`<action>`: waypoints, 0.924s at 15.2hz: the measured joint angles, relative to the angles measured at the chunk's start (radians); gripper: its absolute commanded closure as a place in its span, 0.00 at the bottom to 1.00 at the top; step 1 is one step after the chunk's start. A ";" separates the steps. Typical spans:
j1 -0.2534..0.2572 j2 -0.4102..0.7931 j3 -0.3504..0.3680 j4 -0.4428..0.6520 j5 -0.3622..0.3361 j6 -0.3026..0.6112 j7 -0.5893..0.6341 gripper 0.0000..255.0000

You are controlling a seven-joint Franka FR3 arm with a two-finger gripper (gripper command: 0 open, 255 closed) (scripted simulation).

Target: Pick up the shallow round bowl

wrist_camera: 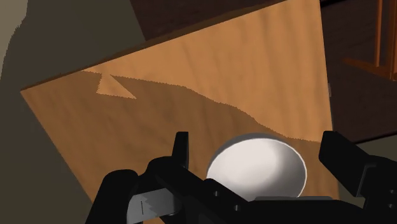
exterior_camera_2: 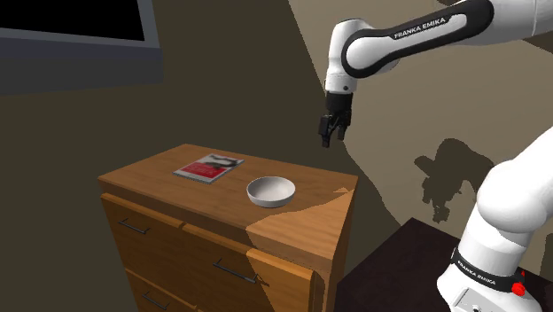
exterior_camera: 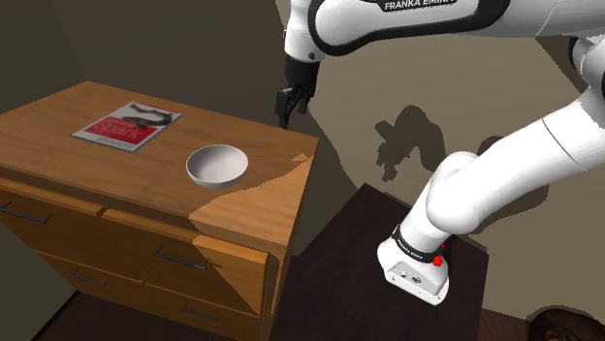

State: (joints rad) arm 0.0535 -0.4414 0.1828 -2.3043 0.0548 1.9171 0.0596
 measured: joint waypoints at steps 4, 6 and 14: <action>0.004 0.121 0.041 0.036 -0.012 0.091 0.051 0.00; 0.007 0.198 0.064 0.073 -0.027 0.132 0.085 0.00; 0.040 0.492 0.137 0.231 -0.128 0.263 0.245 0.00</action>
State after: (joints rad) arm 0.0931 0.0501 0.3198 -2.0730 -0.0729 2.1798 0.3043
